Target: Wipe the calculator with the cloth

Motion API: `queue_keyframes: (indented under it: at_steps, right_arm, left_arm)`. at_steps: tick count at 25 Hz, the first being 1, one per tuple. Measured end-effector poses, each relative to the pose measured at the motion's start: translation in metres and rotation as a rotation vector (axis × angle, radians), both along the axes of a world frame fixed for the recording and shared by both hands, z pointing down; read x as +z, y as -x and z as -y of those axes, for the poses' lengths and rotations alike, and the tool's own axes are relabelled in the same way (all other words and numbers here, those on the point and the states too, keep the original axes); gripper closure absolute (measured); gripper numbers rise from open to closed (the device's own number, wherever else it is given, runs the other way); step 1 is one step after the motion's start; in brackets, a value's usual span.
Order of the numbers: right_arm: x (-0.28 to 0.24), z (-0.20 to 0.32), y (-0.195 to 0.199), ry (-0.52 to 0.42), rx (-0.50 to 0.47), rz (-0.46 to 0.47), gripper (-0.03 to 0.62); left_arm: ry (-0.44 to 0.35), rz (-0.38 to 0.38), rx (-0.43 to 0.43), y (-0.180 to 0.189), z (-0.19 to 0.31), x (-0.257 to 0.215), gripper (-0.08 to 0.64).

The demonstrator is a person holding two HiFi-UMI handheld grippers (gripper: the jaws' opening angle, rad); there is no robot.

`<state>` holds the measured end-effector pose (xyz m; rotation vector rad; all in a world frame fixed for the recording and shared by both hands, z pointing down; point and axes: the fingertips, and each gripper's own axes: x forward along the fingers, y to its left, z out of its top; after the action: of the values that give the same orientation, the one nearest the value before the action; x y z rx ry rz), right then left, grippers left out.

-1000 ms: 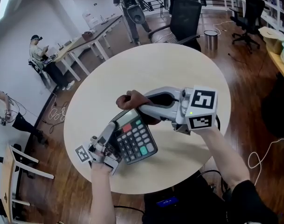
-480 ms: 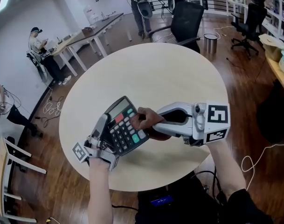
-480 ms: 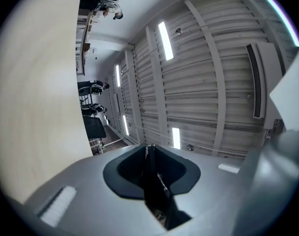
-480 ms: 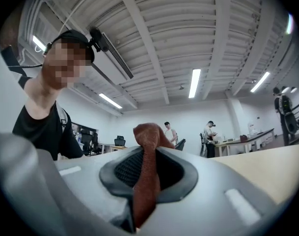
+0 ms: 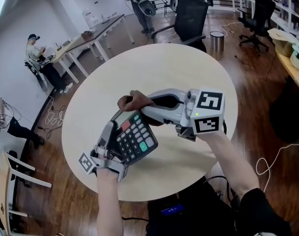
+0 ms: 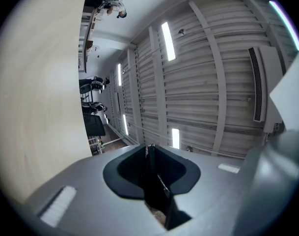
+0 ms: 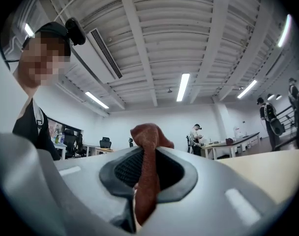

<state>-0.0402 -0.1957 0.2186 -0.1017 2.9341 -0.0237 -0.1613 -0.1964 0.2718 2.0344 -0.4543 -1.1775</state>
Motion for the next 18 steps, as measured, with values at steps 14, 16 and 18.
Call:
queue_keyframes:
  at_steps: [14,16,18]
  right_arm:
    - [0.003,-0.005,-0.007,0.087,-0.041,0.032,0.541]
    - [-0.011,0.017,-0.009,0.094,0.040,0.070,0.541]
    - [-0.020,0.036,-0.006,0.088,0.078,0.070,0.541]
  left_arm:
    - [0.068,-0.060,-0.109,0.059,0.022,-0.005,0.502]
    - [0.050,-0.047,-0.055,0.039,0.012,-0.004,0.502]
    - [0.033,-0.029,-0.015,0.018,0.011,-0.008,0.502]
